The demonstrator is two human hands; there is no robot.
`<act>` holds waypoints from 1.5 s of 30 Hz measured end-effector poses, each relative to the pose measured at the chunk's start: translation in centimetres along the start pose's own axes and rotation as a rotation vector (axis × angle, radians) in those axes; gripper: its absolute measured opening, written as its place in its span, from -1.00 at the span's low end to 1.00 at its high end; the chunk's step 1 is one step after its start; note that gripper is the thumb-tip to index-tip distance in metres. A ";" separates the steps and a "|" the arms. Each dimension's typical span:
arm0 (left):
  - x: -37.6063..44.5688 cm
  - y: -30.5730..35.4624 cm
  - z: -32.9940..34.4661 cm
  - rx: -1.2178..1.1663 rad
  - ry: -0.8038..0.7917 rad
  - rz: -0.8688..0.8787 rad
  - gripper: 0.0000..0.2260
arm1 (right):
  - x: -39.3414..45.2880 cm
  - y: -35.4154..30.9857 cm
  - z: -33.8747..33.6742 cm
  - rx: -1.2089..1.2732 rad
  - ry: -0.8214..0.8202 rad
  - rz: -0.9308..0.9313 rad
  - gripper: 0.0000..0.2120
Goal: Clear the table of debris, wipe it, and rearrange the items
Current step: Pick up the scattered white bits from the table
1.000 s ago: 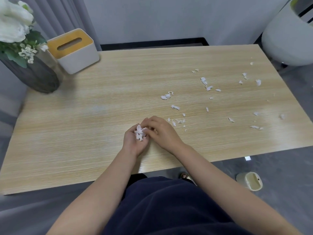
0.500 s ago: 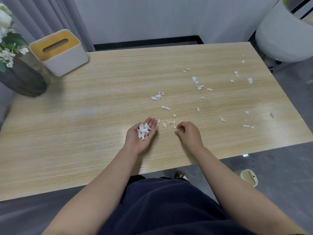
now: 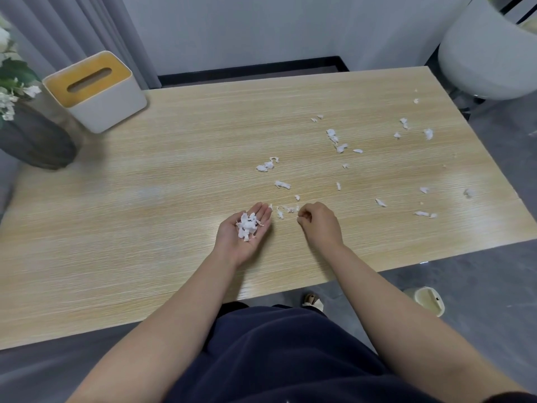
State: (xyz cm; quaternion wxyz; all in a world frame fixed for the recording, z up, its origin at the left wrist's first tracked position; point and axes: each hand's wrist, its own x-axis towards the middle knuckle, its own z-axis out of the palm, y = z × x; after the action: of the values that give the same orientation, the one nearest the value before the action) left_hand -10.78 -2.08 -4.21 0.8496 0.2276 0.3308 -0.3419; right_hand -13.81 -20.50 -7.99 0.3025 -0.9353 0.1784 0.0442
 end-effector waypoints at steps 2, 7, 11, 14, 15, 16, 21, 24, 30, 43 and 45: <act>-0.1 0.1 0.1 0.008 0.000 -0.003 -0.69 | 0.2 -0.1 0.1 -0.002 -0.015 0.019 -0.90; -0.1 0.2 0.2 -0.011 -0.010 -0.010 -0.69 | 0.4 0.0 0.5 0.005 -0.021 0.055 -0.86; -0.1 0.2 0.1 -0.009 -0.012 -0.013 -0.68 | 0.4 -0.2 0.5 -0.008 -0.022 0.034 -0.92; -0.1 0.2 0.0 -0.018 -0.017 -0.014 -0.68 | 0.0 -0.4 0.5 -0.014 -0.017 0.010 -0.91; -0.1 0.2 0.0 -0.023 -0.021 -0.015 -0.69 | -0.1 -0.6 0.4 -0.011 -0.014 0.001 -0.90; -0.1 0.1 0.0 -0.026 -0.020 -0.015 -0.68 | -0.3 -0.8 0.3 0.003 -0.011 -0.009 -0.90; 0.2 -0.3 0.0 -0.032 -0.005 -0.017 -0.68 | -1.4 -3.8 -0.5 0.200 0.045 -0.141 -0.96; 0.1 -0.6 0.1 -0.048 -0.011 -0.016 -0.67 | -2.2 -5.8 -0.6 0.284 0.037 -0.284 -0.96; 0.8 -0.9 -0.6 -0.137 0.016 -0.011 -0.77 | -2.9 -5.9 0.7 0.097 0.027 -0.429 -0.87; 1.2 -0.8 -0.8 0.006 0.006 0.010 -0.68 | -1.2 -1.1 -0.4 0.116 0.159 -0.123 -0.79; 1.1 -0.8 -0.9 0.017 0.007 0.010 -0.68 | -0.5 -0.3 -0.3 0.085 0.116 -0.062 -0.78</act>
State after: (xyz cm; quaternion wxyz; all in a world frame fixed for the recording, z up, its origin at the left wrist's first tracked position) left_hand -11.18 -2.50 -5.73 0.8482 0.2379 0.3295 -0.3396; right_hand -14.15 -20.31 -7.50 0.3324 -0.9276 0.1685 -0.0270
